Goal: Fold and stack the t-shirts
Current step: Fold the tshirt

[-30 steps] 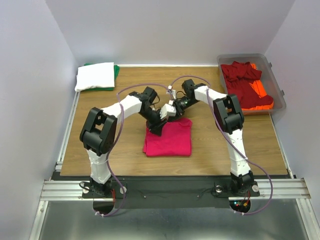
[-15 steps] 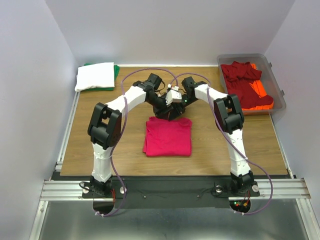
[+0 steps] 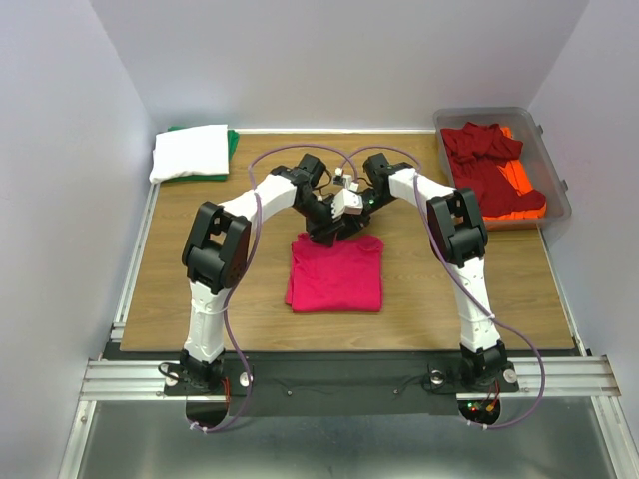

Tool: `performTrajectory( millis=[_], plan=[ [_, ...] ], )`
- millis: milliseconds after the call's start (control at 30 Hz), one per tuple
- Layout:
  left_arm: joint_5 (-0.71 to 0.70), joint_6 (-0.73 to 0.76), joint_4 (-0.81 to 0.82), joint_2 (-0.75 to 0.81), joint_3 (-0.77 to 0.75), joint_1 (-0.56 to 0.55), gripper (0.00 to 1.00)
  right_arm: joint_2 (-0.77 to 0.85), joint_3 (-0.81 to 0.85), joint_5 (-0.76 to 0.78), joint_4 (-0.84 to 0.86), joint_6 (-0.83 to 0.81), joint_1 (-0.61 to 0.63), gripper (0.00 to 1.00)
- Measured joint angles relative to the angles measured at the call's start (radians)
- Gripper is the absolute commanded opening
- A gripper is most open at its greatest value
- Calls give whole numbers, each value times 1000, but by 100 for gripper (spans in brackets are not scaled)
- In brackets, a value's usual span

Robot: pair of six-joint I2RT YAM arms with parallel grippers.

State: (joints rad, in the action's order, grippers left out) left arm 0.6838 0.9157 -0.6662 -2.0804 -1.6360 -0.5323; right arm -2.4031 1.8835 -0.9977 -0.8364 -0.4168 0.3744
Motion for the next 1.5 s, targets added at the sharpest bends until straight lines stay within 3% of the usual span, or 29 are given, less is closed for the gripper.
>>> performTrajectory(
  millis=[267,433,600,1100,1500],
  plan=[
    [8,26,-16,-14,7,-7,43,0,0,0,0,-3,0,27],
    [8,33,-24,-25,7,-10,28,0,0,0,0,-3,0,27],
    [19,41,-34,-25,7,-10,1,-1,0,0,0,-6,0,26],
    [46,88,-76,85,11,-10,0,-1,-2,-4,0,-24,0,25],
    [31,97,-71,71,-32,-4,0,-2,-3,-8,0,-39,0,25]
  ],
)
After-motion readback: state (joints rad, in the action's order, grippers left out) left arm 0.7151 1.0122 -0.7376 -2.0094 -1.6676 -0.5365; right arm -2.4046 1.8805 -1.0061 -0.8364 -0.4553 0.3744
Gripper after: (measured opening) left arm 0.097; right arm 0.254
